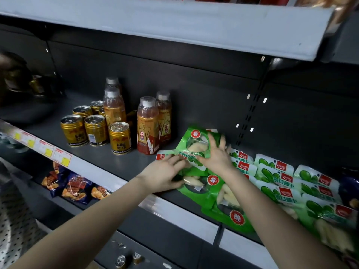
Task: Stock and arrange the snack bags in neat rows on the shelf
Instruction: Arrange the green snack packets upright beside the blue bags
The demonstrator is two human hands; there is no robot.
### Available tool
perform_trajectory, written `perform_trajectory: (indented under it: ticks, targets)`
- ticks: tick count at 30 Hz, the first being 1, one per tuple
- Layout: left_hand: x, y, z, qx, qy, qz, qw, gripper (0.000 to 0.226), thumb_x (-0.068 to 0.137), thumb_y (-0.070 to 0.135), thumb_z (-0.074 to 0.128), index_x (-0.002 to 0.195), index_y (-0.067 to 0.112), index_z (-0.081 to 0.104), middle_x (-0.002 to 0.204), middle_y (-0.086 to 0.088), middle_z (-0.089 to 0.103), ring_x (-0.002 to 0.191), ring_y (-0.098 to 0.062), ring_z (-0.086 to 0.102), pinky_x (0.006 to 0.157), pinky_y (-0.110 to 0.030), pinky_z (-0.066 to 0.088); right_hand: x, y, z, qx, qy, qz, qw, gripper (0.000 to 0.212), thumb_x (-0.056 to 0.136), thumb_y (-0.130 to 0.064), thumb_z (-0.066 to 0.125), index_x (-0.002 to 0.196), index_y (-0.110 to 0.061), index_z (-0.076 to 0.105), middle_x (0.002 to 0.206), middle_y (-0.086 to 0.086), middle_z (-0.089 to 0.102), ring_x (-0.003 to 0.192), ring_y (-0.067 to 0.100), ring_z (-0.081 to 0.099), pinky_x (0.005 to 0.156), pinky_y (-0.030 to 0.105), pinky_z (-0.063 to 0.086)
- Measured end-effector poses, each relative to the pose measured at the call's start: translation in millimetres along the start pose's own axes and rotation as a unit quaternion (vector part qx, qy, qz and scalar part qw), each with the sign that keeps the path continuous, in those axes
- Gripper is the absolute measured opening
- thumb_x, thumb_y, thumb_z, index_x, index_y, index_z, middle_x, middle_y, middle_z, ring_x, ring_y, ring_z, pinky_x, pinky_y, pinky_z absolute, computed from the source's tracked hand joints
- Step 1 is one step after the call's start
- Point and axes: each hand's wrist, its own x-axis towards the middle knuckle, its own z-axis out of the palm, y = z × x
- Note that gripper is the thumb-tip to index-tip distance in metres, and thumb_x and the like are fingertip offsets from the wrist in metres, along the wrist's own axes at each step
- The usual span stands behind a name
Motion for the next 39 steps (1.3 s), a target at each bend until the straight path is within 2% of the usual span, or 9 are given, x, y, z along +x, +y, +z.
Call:
perform_trajectory:
  ticks: [5,10,16,21,25,28,31,35,39]
  targets:
    - [9.1,3.1,3.9,-0.033,-0.114,-0.016,0.993,0.105,0.066,0.074,0.059,0.148,0.031,0.011,0.156,0.001,-0.001,0.144,-0.027,-0.004,0.114,-0.045,0.018,4.1,3.2,-3.6,0.026,-0.012,-0.019,0.999,0.081,0.085,-0.046,0.064,0.15,-0.028,0.02,0.158,0.014,0.0,0.14,0.041,0.023,0.113,0.044,0.029]
    - [15.3,2.3,17.3,-0.005,-0.009,0.033,0.999,0.07,0.083,0.057,0.039,0.141,0.025,0.017,0.153,-0.016,0.015,0.141,-0.035,0.022,0.092,-0.047,0.051,4.5,0.1,-6.0,0.062,0.017,-0.049,0.997,0.063,0.083,-0.033,0.07,0.14,-0.022,0.045,0.149,0.017,0.024,0.132,0.031,0.041,0.108,0.031,0.034]
    - [17.4,-17.2,8.4,-0.016,-0.11,0.046,0.993,0.093,0.073,0.068,0.053,0.148,0.03,0.011,0.158,-0.003,-0.005,0.146,-0.028,0.004,0.107,-0.039,0.036,13.4,-2.3,-8.6,0.063,0.023,-0.051,0.996,0.057,0.081,-0.023,0.074,0.133,-0.022,0.053,0.131,0.012,0.039,0.123,0.027,0.045,0.106,0.027,0.032]
    - [10.7,-16.8,16.0,0.003,-0.035,0.124,0.992,0.054,0.085,0.039,0.046,0.136,0.022,0.038,0.148,-0.01,0.035,0.136,-0.035,0.035,0.087,-0.046,0.054,13.9,-10.9,-2.2,0.067,0.024,-0.067,0.995,0.056,0.08,-0.028,0.075,0.131,-0.022,0.054,0.136,0.007,0.034,0.125,0.026,0.043,0.109,0.033,0.033]
    - [12.6,-14.4,8.1,-0.072,-0.126,0.066,0.987,0.072,0.077,0.011,0.054,0.144,0.026,0.032,0.155,-0.001,0.017,0.144,-0.029,0.01,0.115,-0.043,0.026,13.8,-13.6,-0.8,0.072,0.04,-0.066,0.994,0.056,0.08,-0.026,0.075,0.131,-0.022,0.054,0.134,0.007,0.033,0.122,0.024,0.045,0.107,0.029,0.034]
    - [11.5,-15.2,4.9,-0.053,-0.056,0.045,0.996,0.077,0.071,0.003,0.054,0.138,0.03,0.027,0.14,-0.003,0.028,0.13,-0.024,0.024,0.1,-0.042,0.043,12.7,-12.1,-2.7,0.092,0.049,-0.05,0.993,0.053,0.08,-0.024,0.075,0.13,-0.021,0.056,0.134,0.009,0.036,0.121,0.023,0.047,0.104,0.024,0.032]
    - [8.7,-14.4,7.8,0.029,0.041,-0.023,0.998,0.079,0.068,0.015,0.065,0.134,0.027,0.023,0.131,-0.009,0.033,0.12,-0.028,0.03,0.092,-0.048,0.045,12.8,-9.8,-3.1,0.109,0.063,-0.049,0.991,0.045,0.081,-0.022,0.075,0.124,-0.019,0.062,0.131,0.008,0.047,0.121,0.022,0.048,0.098,0.018,0.032]
    - [16.8,-2.2,4.7,0.038,-0.061,-0.138,0.988,0.091,0.078,0.002,0.051,0.148,0.029,0.001,0.155,-0.007,0.003,0.142,-0.039,0.007,0.112,-0.053,0.023,11.6,-9.5,0.4,0.12,0.084,-0.06,0.987,0.041,0.082,-0.02,0.074,0.121,-0.016,0.065,0.122,0.003,0.054,0.113,0.019,0.052,0.086,0.009,0.028]
    - [21.0,-5.8,-0.1,0.031,-0.109,-0.145,0.983,0.09,0.08,-0.014,0.041,0.15,0.029,0.004,0.158,-0.009,0.011,0.141,-0.037,0.02,0.109,-0.045,0.033,2.8,-8.0,5.1,0.126,0.118,-0.078,0.982,0.031,0.085,-0.014,0.07,0.116,-0.009,0.068,0.116,0.004,0.056,0.107,0.018,0.055,0.084,0.006,0.029]
